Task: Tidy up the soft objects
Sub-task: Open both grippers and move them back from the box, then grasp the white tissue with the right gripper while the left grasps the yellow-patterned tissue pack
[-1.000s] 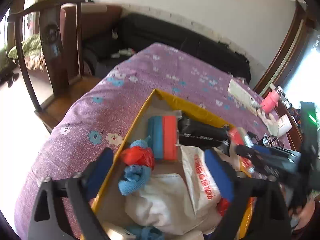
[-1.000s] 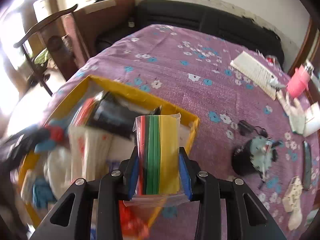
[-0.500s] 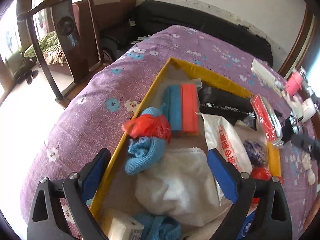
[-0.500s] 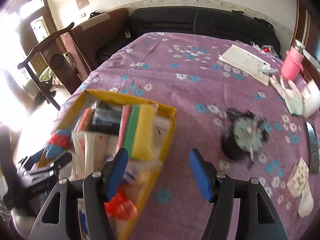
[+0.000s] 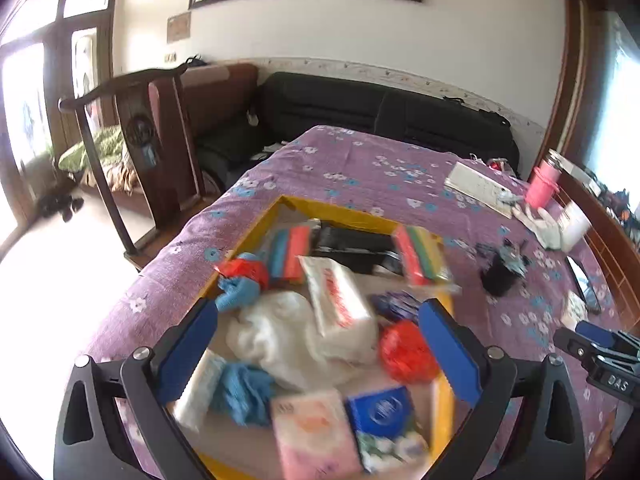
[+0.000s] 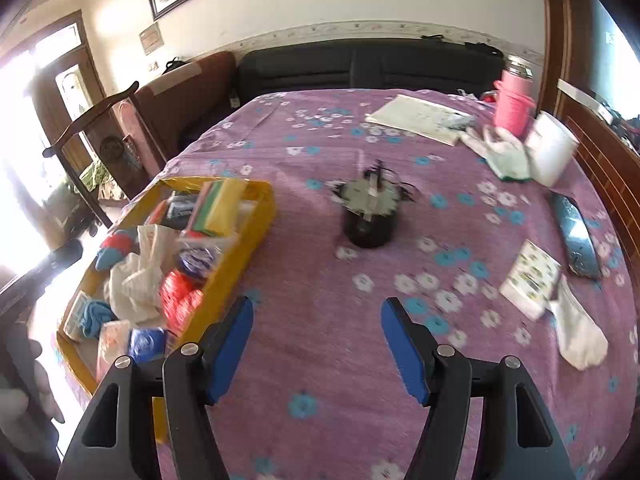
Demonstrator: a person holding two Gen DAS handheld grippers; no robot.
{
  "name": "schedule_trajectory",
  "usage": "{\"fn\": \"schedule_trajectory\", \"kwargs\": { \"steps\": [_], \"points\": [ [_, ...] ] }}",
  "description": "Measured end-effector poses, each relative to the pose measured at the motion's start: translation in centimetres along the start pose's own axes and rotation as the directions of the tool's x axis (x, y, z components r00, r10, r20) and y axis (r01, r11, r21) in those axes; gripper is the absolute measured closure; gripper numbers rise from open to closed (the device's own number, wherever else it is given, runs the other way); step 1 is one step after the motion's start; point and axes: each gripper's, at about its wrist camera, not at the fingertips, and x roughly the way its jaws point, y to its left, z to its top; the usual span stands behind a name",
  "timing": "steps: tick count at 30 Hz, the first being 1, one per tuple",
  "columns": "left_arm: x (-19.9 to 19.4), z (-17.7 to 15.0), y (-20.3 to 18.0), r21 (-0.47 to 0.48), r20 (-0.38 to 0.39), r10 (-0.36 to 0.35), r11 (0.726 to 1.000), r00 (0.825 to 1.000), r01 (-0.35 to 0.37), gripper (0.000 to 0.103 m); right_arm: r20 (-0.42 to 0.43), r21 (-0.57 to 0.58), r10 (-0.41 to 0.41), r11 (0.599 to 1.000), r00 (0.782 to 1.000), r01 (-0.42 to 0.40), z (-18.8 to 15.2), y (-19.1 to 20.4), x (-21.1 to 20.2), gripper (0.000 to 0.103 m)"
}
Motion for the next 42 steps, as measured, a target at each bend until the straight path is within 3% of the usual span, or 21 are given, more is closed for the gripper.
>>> {"fn": "schedule_trajectory", "kwargs": {
  "steps": [11, 24, 27, 35, 42],
  "points": [
    [-3.3, -2.8, -7.0, 0.139, 0.001, 0.024, 0.99, 1.0, -0.024, 0.002, 0.035, 0.144, -0.042, 0.989, 0.998, 0.037, -3.2, -7.8, -3.5, 0.032],
    [-3.4, -3.7, -10.4, 0.19, -0.037, -0.008, 0.982, 0.999, 0.015, 0.002, 0.04, 0.275, -0.093, 0.958, 0.995, 0.078, -4.9, -14.4, -5.1, 0.031],
    [-2.9, -4.1, -11.0, 0.197, -0.073, -0.049, 0.978, 0.996, 0.063, 0.002, 0.04, 0.287, -0.115, 0.953, 0.993, 0.099, -4.9, -15.5, -5.1, 0.031],
    [-1.7, -6.0, -13.5, 0.222, -0.146, -0.152, 0.958, 0.978, 0.182, 0.002, 0.003, 0.329, -0.238, 0.917, 0.971, 0.224, -2.6, -21.3, -3.9, 0.031],
    [-1.1, -6.9, -14.2, 0.219, -0.18, -0.182, 0.951, 0.967, 0.219, 0.003, -0.088, 0.317, -0.192, 0.925, 0.978, 0.21, 2.2, -23.9, 2.0, 0.032]
  ]
}}
